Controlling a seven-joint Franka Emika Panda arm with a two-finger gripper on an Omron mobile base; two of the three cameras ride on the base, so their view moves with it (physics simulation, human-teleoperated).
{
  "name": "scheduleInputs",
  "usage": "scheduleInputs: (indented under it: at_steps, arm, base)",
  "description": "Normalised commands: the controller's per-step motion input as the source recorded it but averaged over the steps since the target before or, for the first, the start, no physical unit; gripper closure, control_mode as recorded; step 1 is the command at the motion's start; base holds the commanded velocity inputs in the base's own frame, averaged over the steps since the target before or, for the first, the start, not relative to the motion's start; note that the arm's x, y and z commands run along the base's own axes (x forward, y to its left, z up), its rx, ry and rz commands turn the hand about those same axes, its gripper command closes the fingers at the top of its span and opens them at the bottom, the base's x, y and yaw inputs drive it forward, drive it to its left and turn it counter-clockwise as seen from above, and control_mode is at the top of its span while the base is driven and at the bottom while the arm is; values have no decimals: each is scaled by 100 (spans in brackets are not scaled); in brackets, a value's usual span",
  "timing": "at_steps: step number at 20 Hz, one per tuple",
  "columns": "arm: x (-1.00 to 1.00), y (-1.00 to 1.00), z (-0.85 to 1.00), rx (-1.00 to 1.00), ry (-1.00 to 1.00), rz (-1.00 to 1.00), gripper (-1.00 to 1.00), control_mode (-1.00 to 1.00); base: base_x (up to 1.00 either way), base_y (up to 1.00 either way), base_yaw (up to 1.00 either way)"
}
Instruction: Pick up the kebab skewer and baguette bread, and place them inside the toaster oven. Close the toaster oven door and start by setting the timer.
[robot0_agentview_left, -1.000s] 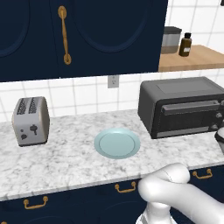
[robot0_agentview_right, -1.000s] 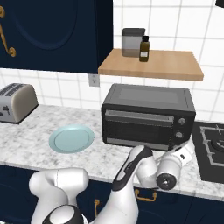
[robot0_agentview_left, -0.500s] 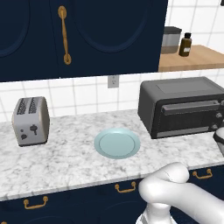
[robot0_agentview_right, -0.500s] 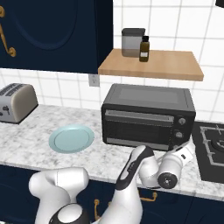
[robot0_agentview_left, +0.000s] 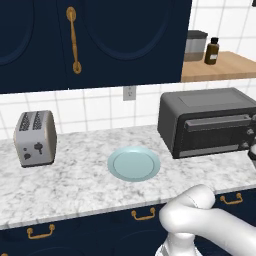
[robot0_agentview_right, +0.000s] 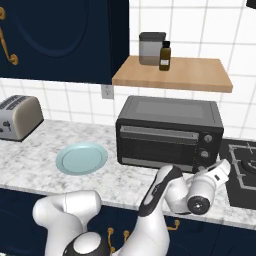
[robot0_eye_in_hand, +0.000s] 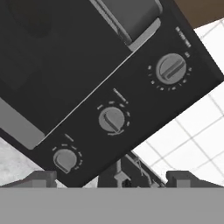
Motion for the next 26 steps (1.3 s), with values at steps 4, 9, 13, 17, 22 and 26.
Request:
scheduleInputs:
  at_steps: [4,9,13,17,22,26]
  arm:
    - [0,-6,41,3,-5,-1,-100,-100]
    - [0,0,34,3,-6,-2,-100,-100]
    - [2,0,0,1,-4,-4,-100,-100]
    - [5,0,-1,1,0,-4,-100,-100]
    - [16,0,0,5,0,-4,-100,-100]
    - [9,0,3,10,0,-2,-100,-100]
  base:
    - [0,0,0]
    - [0,0,0]
    - [0,0,0]
    - [0,0,0]
    - [0,0,0]
    - [0,0,0]
